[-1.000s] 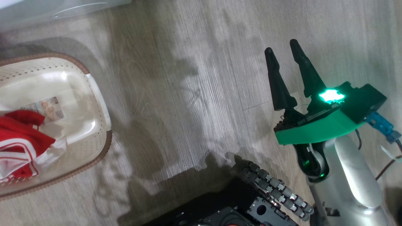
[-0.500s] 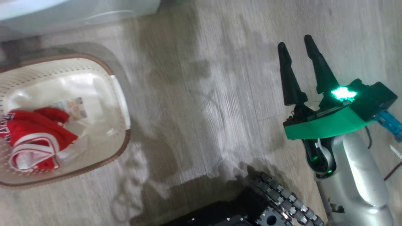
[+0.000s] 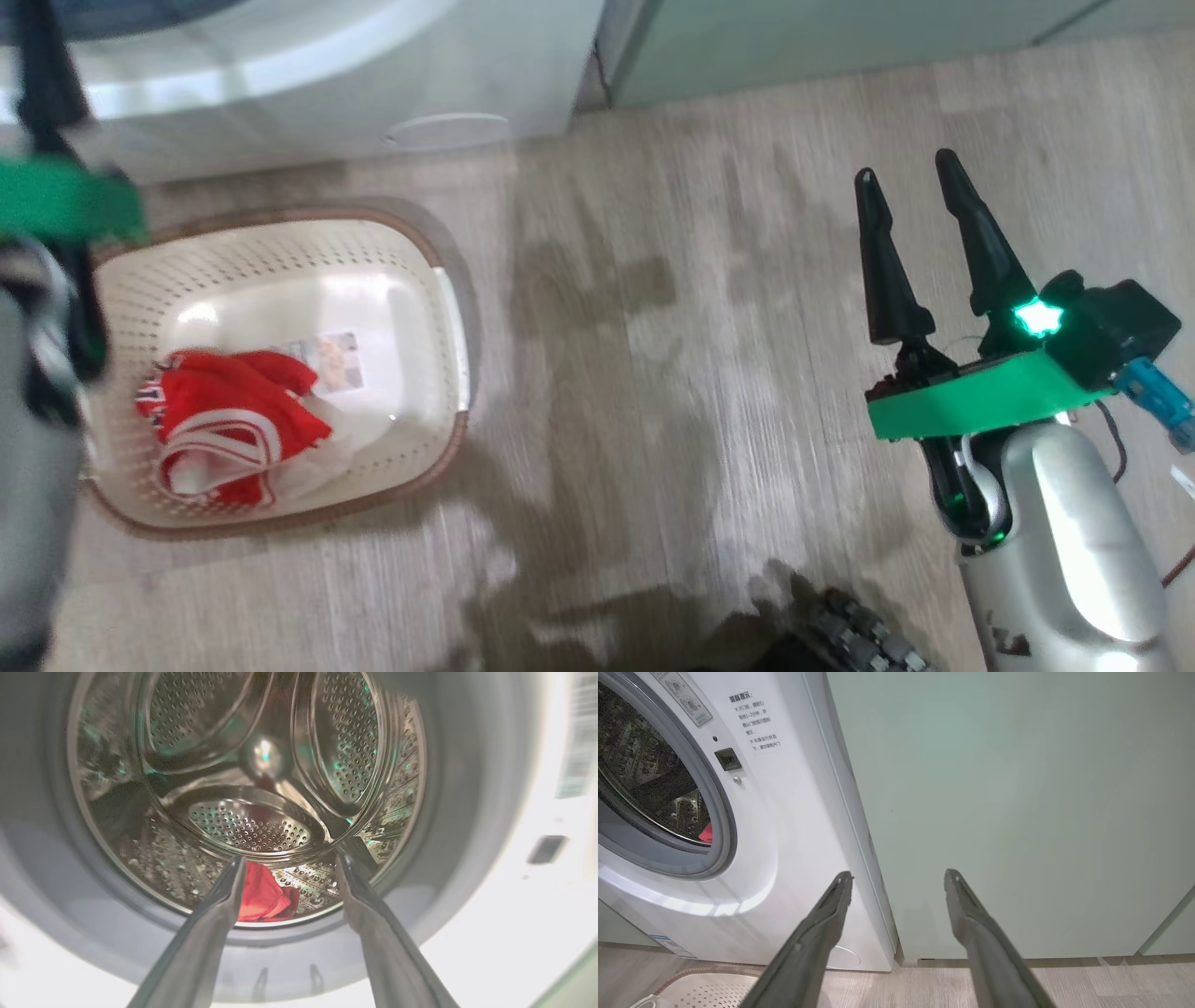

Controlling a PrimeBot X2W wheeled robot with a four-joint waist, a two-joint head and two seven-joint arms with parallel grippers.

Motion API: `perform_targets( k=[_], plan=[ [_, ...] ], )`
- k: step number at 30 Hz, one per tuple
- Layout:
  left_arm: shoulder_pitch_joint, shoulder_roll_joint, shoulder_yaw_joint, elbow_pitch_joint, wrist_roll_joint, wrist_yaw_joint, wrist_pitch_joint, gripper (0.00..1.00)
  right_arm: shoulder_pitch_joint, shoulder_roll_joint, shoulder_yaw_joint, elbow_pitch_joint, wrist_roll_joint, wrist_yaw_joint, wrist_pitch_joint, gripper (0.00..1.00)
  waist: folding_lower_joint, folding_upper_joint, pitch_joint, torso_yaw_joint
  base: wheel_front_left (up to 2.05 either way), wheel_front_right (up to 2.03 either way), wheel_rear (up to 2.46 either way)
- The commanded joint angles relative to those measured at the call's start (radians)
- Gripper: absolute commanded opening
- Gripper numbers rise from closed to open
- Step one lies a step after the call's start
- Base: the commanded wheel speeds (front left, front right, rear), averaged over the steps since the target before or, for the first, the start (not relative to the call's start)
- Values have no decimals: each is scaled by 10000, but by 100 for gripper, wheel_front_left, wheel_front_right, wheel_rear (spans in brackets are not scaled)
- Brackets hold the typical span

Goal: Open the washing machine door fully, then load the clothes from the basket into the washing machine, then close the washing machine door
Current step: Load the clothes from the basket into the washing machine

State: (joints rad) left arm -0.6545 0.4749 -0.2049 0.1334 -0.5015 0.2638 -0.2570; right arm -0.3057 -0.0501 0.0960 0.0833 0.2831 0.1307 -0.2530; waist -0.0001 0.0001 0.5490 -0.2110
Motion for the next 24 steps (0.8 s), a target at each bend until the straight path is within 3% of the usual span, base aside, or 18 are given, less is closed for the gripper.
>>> perform_targets(
  k=[1,5,13,24],
  plan=[
    [501,245,466,-824,262,218,-41,100,273,-1,108,-234,-109,0,-84,100,1,-1,-414,323,0,0,0],
    [2009,4,456,-2026,645,454,-44,100,353,-1,-45,-201,-316,0,-15,100,1,-1,-830,538,0,0,0],
    [4147,-721,289,-2963,1095,645,-46,100,775,-1,-470,-230,-696,0,289,100,1,-1,-1931,984,0,0,0],
    [5903,-1600,259,-2877,1521,456,-46,100,1865,-1,-1022,-570,-1048,0,914,100,1,-1,-3575,1585,0,0,0]
  ],
)
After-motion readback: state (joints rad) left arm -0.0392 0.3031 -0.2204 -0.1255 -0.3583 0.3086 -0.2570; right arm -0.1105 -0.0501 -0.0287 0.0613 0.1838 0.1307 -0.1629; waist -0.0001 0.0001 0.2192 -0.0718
